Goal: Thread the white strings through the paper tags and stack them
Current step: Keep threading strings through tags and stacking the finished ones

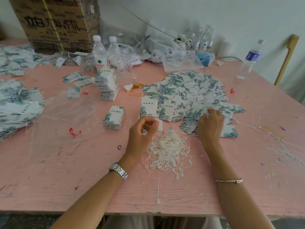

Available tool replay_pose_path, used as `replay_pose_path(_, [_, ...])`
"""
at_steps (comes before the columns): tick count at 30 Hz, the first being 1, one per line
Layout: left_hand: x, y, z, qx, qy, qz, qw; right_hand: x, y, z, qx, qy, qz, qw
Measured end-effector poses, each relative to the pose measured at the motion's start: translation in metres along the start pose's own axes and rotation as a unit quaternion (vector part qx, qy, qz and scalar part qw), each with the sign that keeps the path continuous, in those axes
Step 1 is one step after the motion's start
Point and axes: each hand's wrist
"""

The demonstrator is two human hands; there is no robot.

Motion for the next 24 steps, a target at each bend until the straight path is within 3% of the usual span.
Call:
replay_pose_path(4, [0.0,-0.004,0.001,-0.118,0.213,0.028,0.97,-0.001,-0.001,-0.002,-0.009,-0.08,0.035,0.996])
replay_pose_path(7, [-0.001,-0.003,0.002,-0.125,0.29,0.05,0.948,-0.001,-0.004,0.002,0.024,-0.089,0.02,0.996])
replay_pose_path(13, [0.005,-0.004,0.003,-0.117,0.345,0.078,0.928,-0.006,-0.018,0.017,0.172,0.018,0.02,0.985])
replay_pose_path(20, [0.006,-0.005,0.002,-0.12,0.356,0.094,0.922,-0.006,-0.031,0.025,0.248,0.098,0.05,0.963])
replay_pose_path(24, [0.005,-0.005,-0.002,-0.157,0.344,0.055,0.924,0.0,-0.038,0.03,0.276,0.175,0.139,0.935])
Point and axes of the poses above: each hand's wrist, its own y-axis towards the middle knuckle, its own x-axis out of the back of the hand, z = x × y, and after that the axes turned 11 degrees about -y, right-handed
